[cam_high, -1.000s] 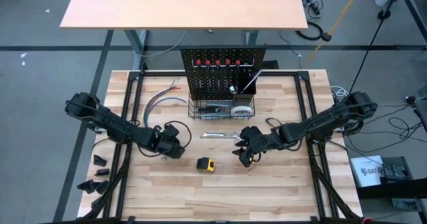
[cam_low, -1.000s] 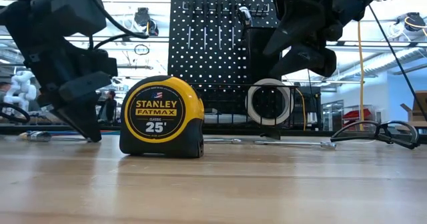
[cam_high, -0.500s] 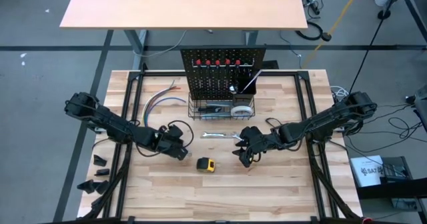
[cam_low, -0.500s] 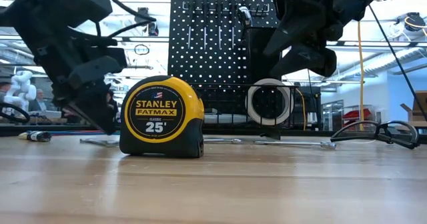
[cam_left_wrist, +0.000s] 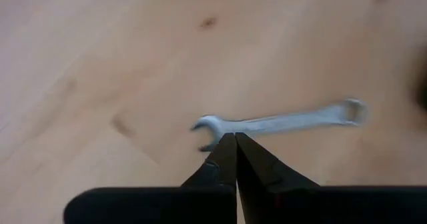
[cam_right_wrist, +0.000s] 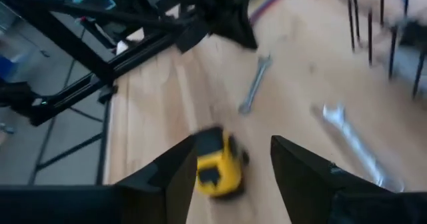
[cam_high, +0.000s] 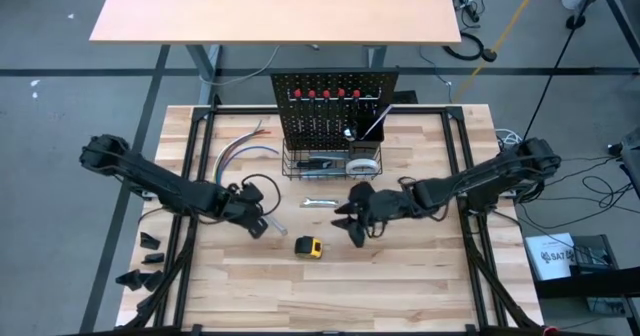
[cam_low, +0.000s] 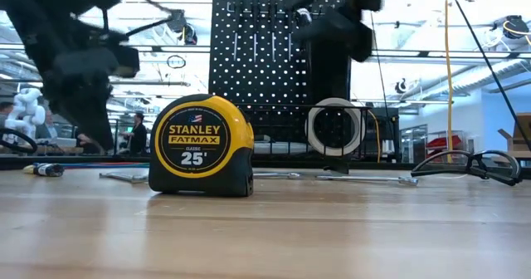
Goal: Hang tools onto peg board
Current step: Move the measuring tape to the right side of the table
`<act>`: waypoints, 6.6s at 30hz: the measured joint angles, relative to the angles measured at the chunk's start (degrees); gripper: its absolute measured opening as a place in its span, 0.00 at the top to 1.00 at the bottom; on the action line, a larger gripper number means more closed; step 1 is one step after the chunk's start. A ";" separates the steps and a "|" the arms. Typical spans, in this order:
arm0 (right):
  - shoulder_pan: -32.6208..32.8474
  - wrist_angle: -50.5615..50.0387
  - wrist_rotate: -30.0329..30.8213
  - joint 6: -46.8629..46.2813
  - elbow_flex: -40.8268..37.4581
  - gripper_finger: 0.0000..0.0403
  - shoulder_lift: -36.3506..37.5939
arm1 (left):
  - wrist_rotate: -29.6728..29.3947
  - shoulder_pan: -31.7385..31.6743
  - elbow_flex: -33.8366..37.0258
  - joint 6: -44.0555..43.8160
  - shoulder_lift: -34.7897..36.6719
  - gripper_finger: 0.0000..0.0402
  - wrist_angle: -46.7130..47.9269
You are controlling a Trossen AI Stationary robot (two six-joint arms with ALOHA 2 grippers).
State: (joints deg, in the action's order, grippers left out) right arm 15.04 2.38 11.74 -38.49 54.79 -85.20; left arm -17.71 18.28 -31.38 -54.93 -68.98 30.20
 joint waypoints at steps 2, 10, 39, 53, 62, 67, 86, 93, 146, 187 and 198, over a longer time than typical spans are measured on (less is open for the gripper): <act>-0.69 -1.53 -0.11 3.30 4.05 0.59 -2.48 | 1.29 0.05 0.00 4.00 2.79 1.00 -0.30; -3.15 -9.09 -1.68 12.26 22.23 0.78 -16.74 | 0.04 0.11 0.00 9.45 17.83 1.00 5.43; -7.18 -19.45 -8.32 7.04 52.30 1.00 -46.99 | 9.17 0.11 -0.02 25.10 41.67 1.00 9.99; -6.36 -23.95 -5.86 4.78 52.26 1.00 -48.09 | 9.41 0.11 -0.07 27.32 39.97 1.00 11.02; -6.26 -24.76 -8.74 6.39 52.22 1.00 -50.23 | 9.39 0.11 -0.07 27.19 37.25 1.00 11.02; -6.20 -24.90 -8.76 6.63 52.22 1.00 -50.06 | 9.39 0.11 -0.07 26.92 36.51 1.00 10.90; -6.20 -24.36 -8.34 6.59 53.12 1.00 -51.09 | 9.39 0.11 -0.07 27.24 35.94 1.00 10.86; -6.16 -26.13 -4.49 9.85 59.35 1.00 -50.16 | 9.37 0.11 -0.07 27.35 35.94 1.00 10.88; 0.07 -56.05 -8.59 13.70 67.84 0.16 -51.66 | 8.47 0.11 -0.07 29.76 35.94 1.00 7.67; 12.97 -72.87 -1.60 -14.53 38.75 0.38 -13.44 | 5.98 0.11 -0.07 26.69 35.50 1.00 0.44; 22.21 -59.91 -3.38 -43.63 1.20 0.38 6.88 | 5.23 -2.02 -0.07 26.59 21.54 1.00 -14.48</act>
State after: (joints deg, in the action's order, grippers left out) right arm 37.25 -57.53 8.37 -82.12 55.99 -78.32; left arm -12.48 16.26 -31.44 -28.34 -47.44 15.72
